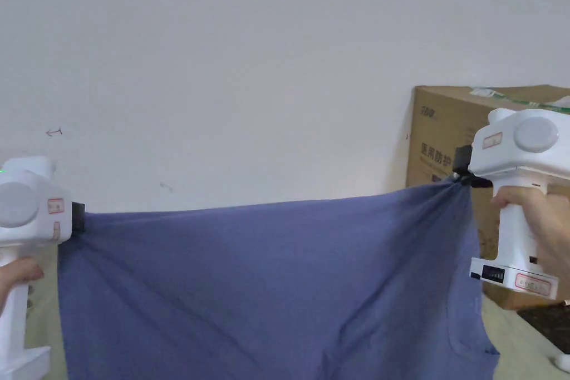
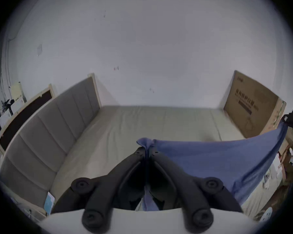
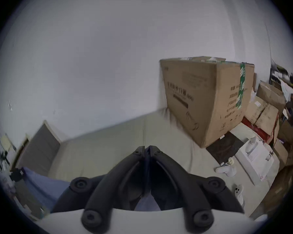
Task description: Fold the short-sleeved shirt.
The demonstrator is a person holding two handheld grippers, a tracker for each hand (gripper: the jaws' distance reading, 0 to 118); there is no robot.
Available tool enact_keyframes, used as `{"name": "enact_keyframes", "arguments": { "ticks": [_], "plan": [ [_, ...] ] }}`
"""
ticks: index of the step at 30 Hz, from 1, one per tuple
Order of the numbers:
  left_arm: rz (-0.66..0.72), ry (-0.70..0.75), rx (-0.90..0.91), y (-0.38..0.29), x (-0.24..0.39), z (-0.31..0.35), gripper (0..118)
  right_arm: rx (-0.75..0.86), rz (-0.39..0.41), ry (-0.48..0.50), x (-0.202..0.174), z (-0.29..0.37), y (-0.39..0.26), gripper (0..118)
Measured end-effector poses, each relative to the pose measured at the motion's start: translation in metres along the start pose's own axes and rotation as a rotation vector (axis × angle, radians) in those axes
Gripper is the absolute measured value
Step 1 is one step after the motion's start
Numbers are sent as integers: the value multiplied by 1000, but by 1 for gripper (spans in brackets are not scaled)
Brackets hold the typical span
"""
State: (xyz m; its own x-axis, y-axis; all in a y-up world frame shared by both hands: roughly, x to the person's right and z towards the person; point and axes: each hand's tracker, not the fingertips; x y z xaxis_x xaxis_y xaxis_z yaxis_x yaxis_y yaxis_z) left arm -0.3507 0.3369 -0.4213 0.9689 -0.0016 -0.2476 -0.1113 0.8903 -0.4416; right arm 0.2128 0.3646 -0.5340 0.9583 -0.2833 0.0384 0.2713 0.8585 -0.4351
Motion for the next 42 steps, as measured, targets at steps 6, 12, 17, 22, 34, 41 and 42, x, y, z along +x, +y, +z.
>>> {"name": "enact_keyframes", "arguments": {
  "ticks": [6, 12, 17, 22, 34, 41, 42],
  "plan": [
    [-62, 37, 135, 73, 16, 5, 2, 65, 51, -18, -27, 4, 61, 5],
    [-63, 67, 206, 151, 10, -16, 2, 172, 55, -10, -77, -4, 137, 5],
    [-129, 144, 353, 208, 7, -19, 2, 274, 38, 25, -114, 4, 192, 5],
    [-78, 163, 436, 237, -5, -12, 2, 349, 106, 31, -139, 18, 210, 5],
    [-51, 192, 80, 92, -15, -159, 2, -21, 155, -30, -124, -142, 73, 5],
    [-42, 202, -256, -70, -11, -275, 2, -371, 236, -113, -87, -275, -87, 5],
    [-29, 202, -295, -89, -10, -287, 2, -402, 222, -122, -80, -289, -108, 5]
  ]
}}
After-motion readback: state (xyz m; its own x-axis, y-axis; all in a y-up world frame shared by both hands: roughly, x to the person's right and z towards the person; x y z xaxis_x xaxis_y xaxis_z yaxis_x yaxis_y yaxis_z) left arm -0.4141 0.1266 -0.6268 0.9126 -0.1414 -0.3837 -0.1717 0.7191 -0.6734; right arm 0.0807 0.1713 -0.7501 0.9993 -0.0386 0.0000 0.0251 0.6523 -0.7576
